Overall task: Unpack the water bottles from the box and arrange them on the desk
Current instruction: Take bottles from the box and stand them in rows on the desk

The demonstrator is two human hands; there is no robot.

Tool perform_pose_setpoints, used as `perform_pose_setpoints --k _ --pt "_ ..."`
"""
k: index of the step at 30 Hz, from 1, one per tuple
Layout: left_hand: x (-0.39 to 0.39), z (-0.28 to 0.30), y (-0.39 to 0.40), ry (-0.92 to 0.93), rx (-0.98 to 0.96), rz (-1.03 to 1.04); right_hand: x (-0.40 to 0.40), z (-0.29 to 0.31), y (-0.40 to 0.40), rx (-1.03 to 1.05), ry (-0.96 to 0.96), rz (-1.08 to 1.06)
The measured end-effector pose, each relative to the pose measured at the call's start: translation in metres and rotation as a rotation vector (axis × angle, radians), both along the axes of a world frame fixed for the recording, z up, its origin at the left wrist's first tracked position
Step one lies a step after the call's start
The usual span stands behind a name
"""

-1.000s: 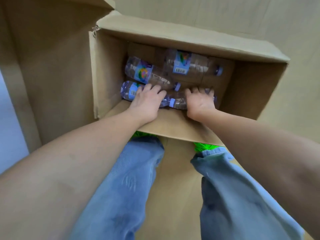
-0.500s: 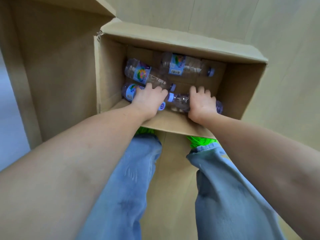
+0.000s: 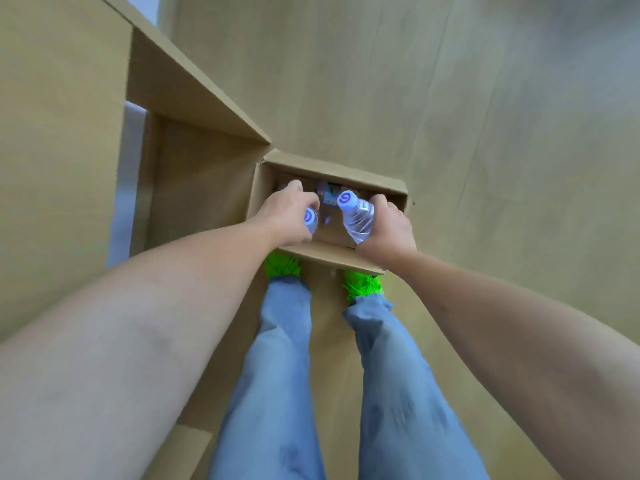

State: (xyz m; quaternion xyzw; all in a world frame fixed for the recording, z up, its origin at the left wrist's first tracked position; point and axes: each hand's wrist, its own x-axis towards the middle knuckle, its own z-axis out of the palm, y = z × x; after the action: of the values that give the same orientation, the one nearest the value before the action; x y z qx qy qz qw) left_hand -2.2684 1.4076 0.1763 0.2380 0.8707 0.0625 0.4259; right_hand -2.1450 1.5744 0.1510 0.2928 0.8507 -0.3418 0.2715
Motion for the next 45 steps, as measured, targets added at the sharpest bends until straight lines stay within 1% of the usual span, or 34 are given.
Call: perform_pose_setpoints --k 3,6,11,14,17,21,24,26,28,32,36,39,41,45 --pt "-0.006 0.084 0.013 0.073 0.036 0.119 -0.013 0.078 0.007 -0.036 0.069 -0.043" --pt "-0.010 0.168 0.021 0.136 0.087 0.205 -0.030 0.155 0.013 -0.022 0.142 -0.037" --pt "-0.025 0.303 0.011 0.274 0.167 0.248 -0.066 0.277 0.013 -0.002 0.288 -0.002" --pt "-0.031 0.383 -0.014 0.407 0.239 0.346 -0.086 0.349 0.002 0.010 0.394 0.054" --pt "-0.030 0.450 -0.044 0.513 0.288 0.412 -0.098 0.407 -0.023 0.005 0.502 0.090" --pt "-0.012 0.517 -0.106 0.650 0.319 0.465 -0.099 0.466 -0.081 -0.010 0.638 0.166" --pt "0.018 0.546 -0.167 0.727 0.336 0.539 -0.089 0.496 -0.139 -0.048 0.718 0.199" --pt "0.041 0.559 -0.212 0.758 0.290 0.599 -0.076 0.508 -0.183 -0.063 0.750 0.239" --pt "0.065 0.568 -0.259 0.771 0.224 0.657 -0.063 0.517 -0.228 -0.079 0.765 0.303" --pt "0.122 0.578 -0.354 0.754 0.153 0.829 -0.037 0.523 -0.317 -0.156 0.767 0.453" --pt "0.191 0.571 -0.438 0.764 0.066 0.960 -0.001 0.518 -0.402 -0.138 0.748 0.624" --pt "0.243 0.557 -0.488 0.752 -0.006 1.057 0.030 0.507 -0.458 -0.168 0.738 0.737" --pt "0.273 0.546 -0.514 0.743 -0.011 1.149 0.049 0.499 -0.489 -0.185 0.718 0.811" --pt "0.319 0.521 -0.549 0.770 -0.071 1.248 0.076 0.483 -0.539 -0.207 0.669 0.980"
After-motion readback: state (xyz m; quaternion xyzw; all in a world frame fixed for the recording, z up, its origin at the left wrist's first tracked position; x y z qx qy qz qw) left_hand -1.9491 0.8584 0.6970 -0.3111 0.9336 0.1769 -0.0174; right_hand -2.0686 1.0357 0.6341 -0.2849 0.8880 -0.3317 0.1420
